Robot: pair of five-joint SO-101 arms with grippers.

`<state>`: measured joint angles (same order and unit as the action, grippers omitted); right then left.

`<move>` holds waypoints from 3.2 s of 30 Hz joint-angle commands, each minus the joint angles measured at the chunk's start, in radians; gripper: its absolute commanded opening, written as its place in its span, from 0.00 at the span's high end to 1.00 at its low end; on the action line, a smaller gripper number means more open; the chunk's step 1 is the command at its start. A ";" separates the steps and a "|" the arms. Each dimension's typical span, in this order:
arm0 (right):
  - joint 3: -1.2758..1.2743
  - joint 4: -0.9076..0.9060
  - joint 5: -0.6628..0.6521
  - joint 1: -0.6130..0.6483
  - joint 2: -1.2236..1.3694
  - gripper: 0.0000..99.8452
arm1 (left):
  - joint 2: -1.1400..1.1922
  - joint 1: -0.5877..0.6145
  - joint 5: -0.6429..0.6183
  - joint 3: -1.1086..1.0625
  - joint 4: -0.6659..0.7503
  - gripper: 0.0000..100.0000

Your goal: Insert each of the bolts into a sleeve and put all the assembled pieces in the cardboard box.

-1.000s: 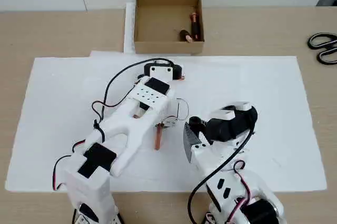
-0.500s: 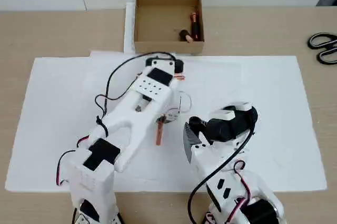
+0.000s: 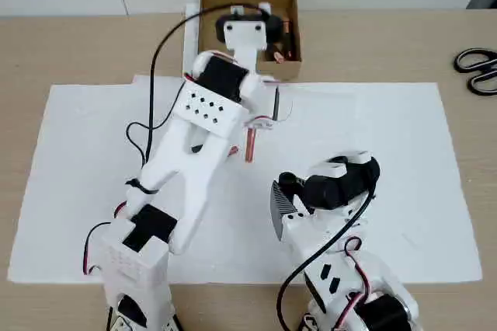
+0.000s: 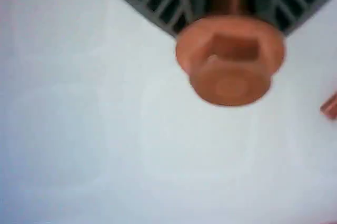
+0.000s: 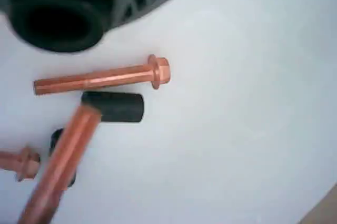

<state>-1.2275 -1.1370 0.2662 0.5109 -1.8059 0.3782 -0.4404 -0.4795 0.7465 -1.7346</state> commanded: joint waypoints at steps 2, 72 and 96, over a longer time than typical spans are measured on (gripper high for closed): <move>0.012 0.028 0.006 -0.010 -0.008 1.00 | -0.060 0.003 0.032 0.148 -0.021 1.00; 0.008 0.027 0.006 -0.010 -0.008 1.00 | -0.623 -0.222 -0.112 -0.526 0.315 1.00; 0.006 0.027 0.006 -0.025 -0.008 1.00 | -1.092 -0.103 -0.094 -1.013 0.664 1.00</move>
<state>-1.2275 -1.1370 0.2662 0.4910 -1.8059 -0.6713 -0.5524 -0.5777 -0.1834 -1.2022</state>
